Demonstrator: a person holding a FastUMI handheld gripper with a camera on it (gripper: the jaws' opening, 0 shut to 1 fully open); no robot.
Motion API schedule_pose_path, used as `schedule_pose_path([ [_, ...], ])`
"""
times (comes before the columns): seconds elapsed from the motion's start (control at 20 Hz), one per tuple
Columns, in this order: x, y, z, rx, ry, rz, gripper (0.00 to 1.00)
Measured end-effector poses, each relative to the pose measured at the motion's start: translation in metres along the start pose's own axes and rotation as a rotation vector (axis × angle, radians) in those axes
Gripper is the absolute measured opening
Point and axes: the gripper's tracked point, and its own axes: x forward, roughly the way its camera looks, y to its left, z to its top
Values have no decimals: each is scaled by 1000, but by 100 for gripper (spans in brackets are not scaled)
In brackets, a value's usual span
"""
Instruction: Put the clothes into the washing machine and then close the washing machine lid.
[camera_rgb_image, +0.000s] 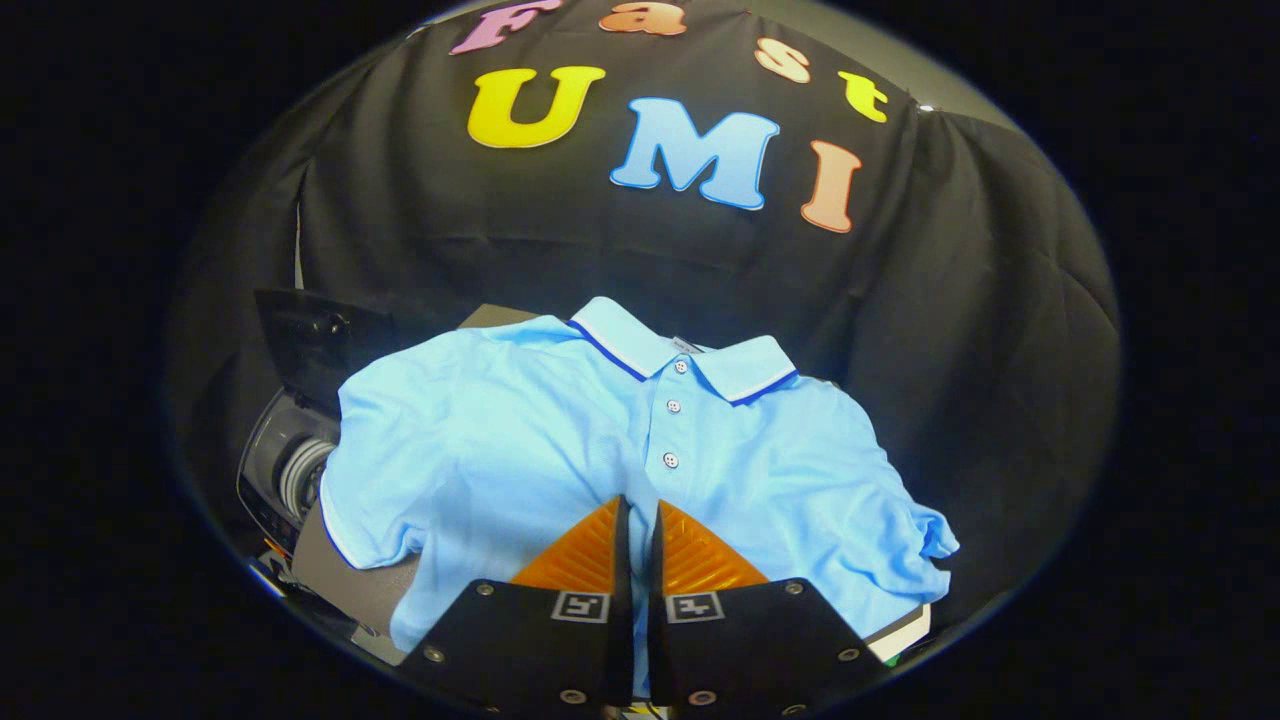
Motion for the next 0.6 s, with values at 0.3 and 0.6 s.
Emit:
schedule_pose_path([
  [0.3,-5,-1,7,108,-46,21,0],
  [0.6,-28,-10,34,138,-121,5,0],
])
